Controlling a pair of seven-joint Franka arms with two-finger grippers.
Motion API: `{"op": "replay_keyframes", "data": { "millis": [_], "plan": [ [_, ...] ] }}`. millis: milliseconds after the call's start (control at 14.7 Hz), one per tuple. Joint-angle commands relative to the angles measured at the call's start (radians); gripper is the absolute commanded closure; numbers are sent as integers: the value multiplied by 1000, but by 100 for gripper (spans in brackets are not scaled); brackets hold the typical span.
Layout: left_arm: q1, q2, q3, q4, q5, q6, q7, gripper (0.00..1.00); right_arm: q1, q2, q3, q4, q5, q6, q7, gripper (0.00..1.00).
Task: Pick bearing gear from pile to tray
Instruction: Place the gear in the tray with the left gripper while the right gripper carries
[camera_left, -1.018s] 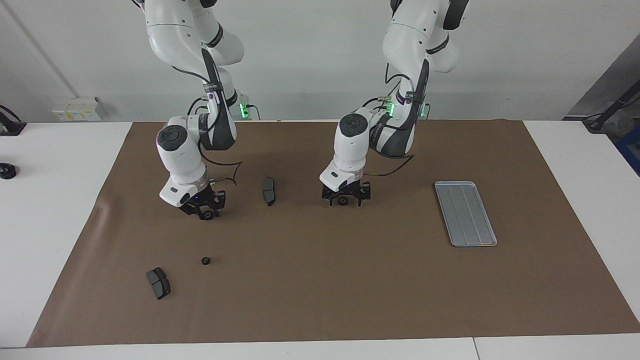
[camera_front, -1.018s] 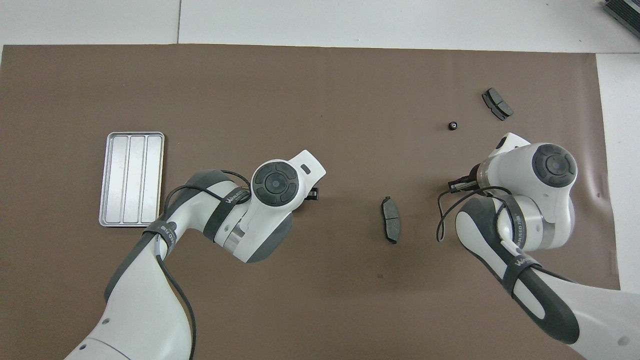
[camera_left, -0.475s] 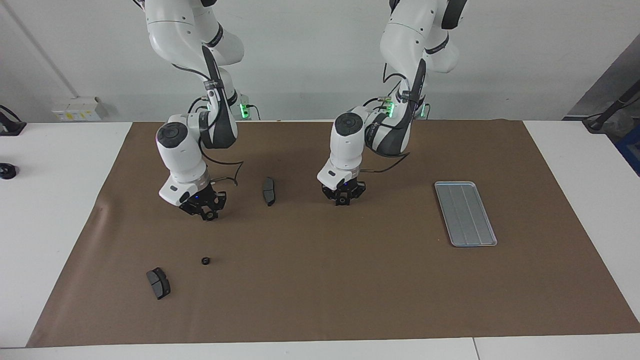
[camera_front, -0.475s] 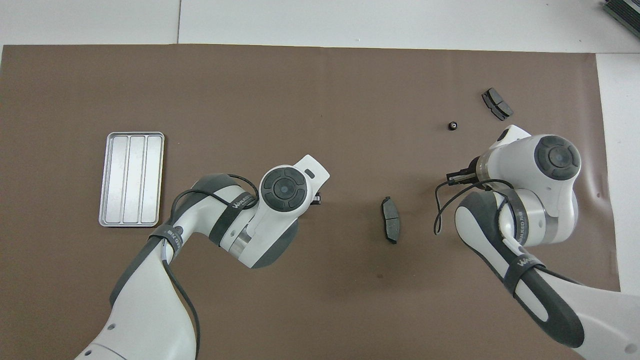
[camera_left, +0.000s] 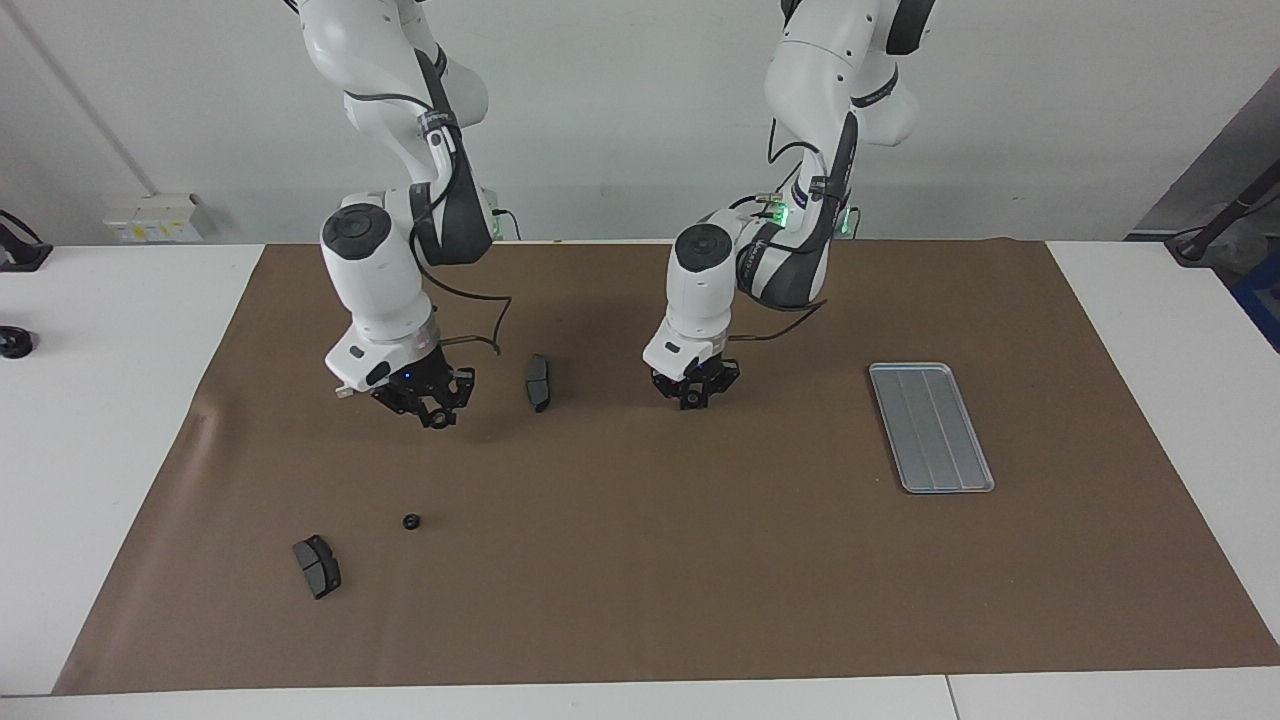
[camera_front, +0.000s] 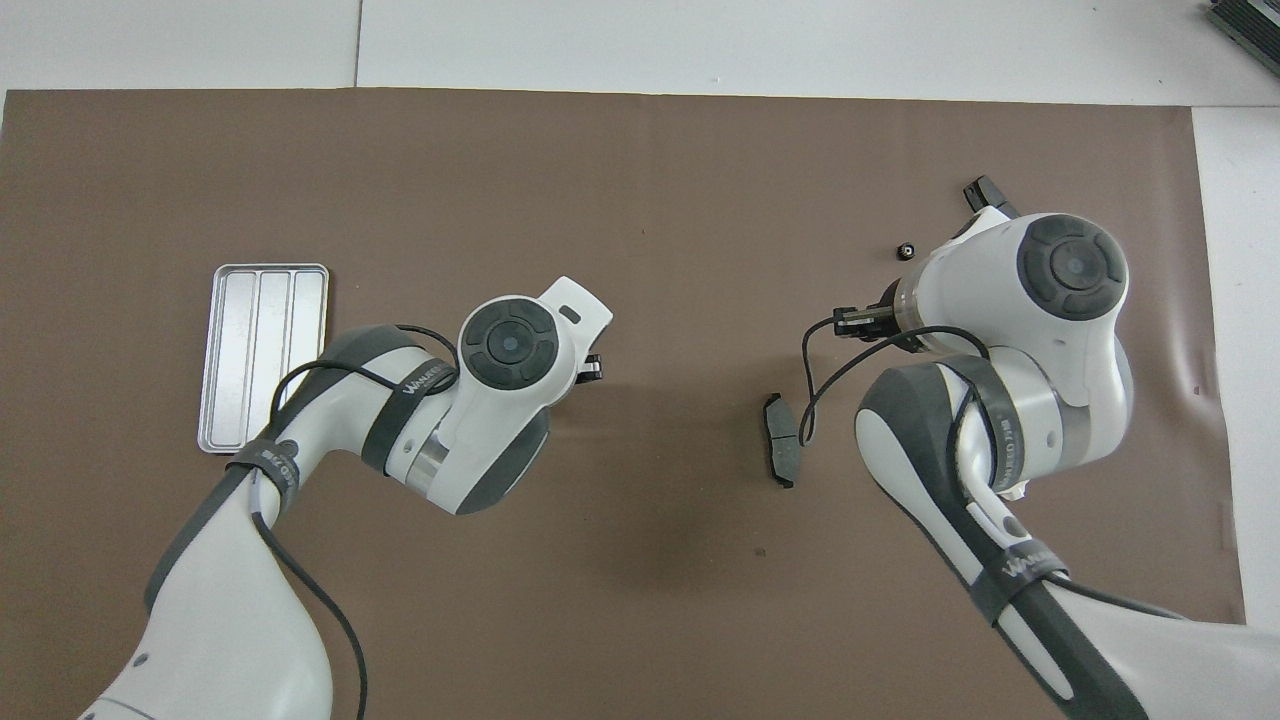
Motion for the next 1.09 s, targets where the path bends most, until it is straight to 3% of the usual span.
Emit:
{"op": "replay_keyframes", "data": {
  "millis": [0,272,543,679,883,1018],
  "plan": [
    [128,-69,-7,-22,25,-31,62,100,84,4,3,6,16,3,145,100],
    [303,-70,-8,-24,25,-18,227,100,258,82,3,47,41,138,433,100],
    [431,-69,-10,-27,25,-12,314,100,383,264,3,247,30,163,634,100],
    [478,-72,-10,-43,25,-6,354,100,406,323,2,276,19,201,682,100],
    [525,-83,-11,-90,24,17,419,100,409,337,2,253,12,225,685,99],
    [537,-89,-11,-103,24,17,422,100,409,340,2,242,4,227,684,83]
  ]
}}
